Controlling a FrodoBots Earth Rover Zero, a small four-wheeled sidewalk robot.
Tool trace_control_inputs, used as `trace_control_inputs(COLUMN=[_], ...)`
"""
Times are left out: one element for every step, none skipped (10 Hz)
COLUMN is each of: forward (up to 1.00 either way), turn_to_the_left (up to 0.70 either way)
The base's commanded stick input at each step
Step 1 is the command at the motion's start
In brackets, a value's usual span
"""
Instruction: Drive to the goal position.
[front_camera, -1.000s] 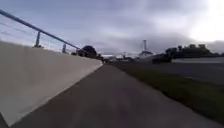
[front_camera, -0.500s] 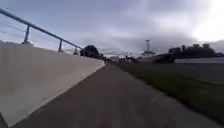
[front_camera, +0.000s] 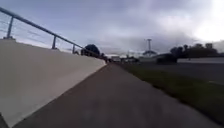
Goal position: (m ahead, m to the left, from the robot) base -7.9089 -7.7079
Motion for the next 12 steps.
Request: trace_control_inputs(forward=[0.85, 0.85, 0.85, 0.85, 0.85, 0.85, 0.85, 0.85, 0.85, 0.85, 0.85, 0.85], turn_to_the_left=[-0.34, -0.34, -0.34, -0.34, 0.00, 0.00, 0.00, 0.00, 0.00, 0.00, 0.00, 0.00])
